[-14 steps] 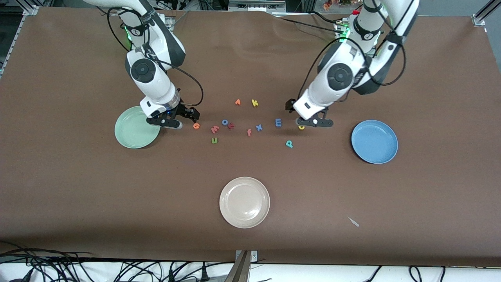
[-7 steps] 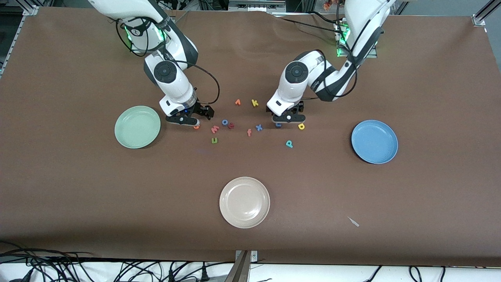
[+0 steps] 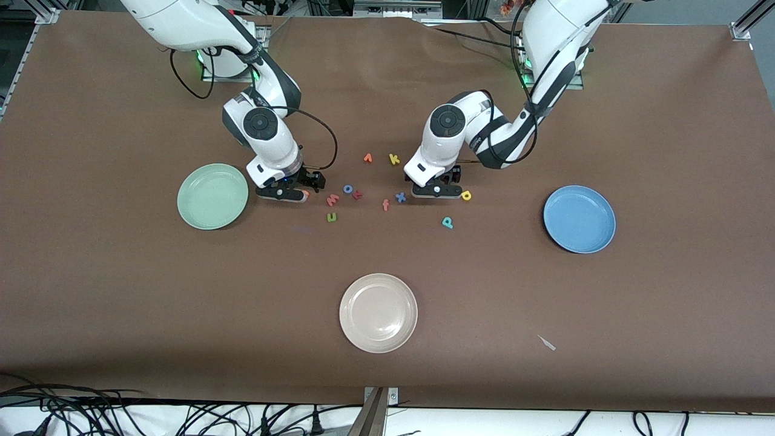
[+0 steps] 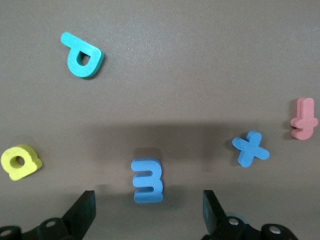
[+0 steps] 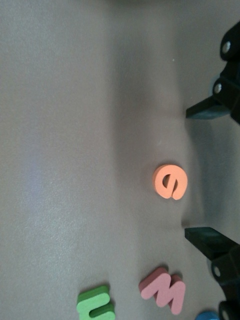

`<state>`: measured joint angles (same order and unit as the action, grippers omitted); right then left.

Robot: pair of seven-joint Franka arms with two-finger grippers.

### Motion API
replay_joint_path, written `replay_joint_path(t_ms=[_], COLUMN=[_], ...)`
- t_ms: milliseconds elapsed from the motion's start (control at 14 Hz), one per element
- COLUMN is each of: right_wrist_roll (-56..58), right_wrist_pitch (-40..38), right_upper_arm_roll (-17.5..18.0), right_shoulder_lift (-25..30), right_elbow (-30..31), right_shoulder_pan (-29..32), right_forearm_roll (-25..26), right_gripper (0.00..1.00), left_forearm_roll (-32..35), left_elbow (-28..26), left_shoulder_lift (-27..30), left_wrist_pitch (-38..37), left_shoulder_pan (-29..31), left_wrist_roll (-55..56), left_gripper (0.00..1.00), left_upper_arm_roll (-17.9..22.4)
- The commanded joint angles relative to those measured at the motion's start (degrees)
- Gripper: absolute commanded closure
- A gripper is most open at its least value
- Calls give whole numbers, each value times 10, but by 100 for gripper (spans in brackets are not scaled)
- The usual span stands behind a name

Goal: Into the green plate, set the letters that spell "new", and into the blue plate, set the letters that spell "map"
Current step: 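Grasp the orange e and the blue 3 with both grippers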

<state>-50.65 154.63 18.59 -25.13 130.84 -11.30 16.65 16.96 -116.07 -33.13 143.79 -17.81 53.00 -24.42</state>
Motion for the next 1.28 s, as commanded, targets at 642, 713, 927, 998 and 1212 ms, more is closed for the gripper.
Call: replay_joint_path(t_ms=[642,713,927,998,1212], right_wrist_roll=[-9,-9,-8,-8,-9], right_wrist_pitch=[-4,-4,-4,-3,-1], right_upper_arm_roll=[0,0,-1,-1,-1], right_shoulder_lift=[1,1,1,0,-6], right_elbow=[-21,-21,-21,-21,-21], right_shoulder_pan=[-2,-2,-2,-2,-3], right_forearm_roll=[54,54,54,54,55], right_gripper=[22,23,29,30,34], left_forearm_roll=[45,54,54,54,54], left_elbow=[18,25,31,31,31], left_shoulder_lift=[-26,-28,-34,-35,-36], left_wrist_pitch=[-10,-11,-11,-11,-11], left_shoulder_pan=[-4,-2,-2,-2,-2], left_wrist_roll=[12,14,14,14,14], left_gripper=[48,49,55,59,69], left_upper_arm_roll=[8,9,10,10,10])
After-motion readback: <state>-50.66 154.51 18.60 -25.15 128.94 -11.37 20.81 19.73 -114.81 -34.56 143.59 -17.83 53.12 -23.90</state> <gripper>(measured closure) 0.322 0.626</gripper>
